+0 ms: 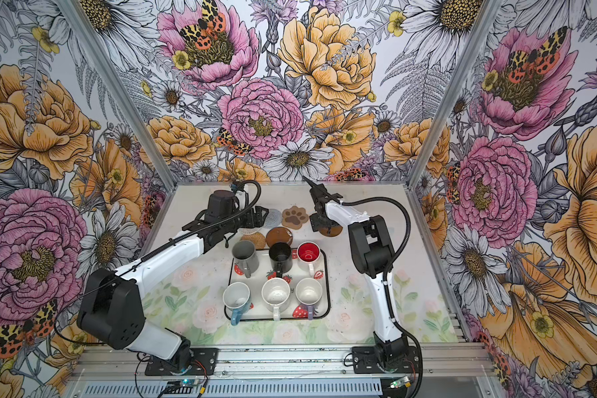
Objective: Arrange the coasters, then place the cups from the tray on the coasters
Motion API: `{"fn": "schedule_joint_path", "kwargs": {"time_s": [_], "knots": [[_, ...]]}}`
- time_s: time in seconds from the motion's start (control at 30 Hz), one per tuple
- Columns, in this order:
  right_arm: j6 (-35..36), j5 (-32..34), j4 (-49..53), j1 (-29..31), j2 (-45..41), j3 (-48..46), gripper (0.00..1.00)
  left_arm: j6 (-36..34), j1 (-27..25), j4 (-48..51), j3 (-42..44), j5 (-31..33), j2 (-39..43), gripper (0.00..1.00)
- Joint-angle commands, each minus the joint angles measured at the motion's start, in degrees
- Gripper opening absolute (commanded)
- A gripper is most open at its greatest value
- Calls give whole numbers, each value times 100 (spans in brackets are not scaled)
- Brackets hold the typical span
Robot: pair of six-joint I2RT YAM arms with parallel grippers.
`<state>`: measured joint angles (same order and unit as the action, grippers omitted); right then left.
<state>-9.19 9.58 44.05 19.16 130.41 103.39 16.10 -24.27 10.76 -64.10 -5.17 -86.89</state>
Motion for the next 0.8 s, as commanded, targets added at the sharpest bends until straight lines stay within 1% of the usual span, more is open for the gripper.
{"fn": "schedule_joint_path", "kwargs": {"time_s": [0.0, 0.13, 0.33, 0.43, 0.77], "knots": [[-15, -20, 224, -143, 46, -199, 80, -116, -58, 57, -182, 77, 34, 87], [-61, -200, 225, -345, 36, -211, 80, -131, -59, 75, -199, 112, 39, 87], [-100, -133, 227, -547, -48, -333, 81, -107, -62, 121, -222, 159, 4, 87], [-133, -256, 218, -646, -101, -381, 80, -100, -73, 136, -228, 183, -4, 87], [-158, -244, 226, -817, -223, -460, 80, -107, -69, 173, -256, 201, 6, 87]]}}
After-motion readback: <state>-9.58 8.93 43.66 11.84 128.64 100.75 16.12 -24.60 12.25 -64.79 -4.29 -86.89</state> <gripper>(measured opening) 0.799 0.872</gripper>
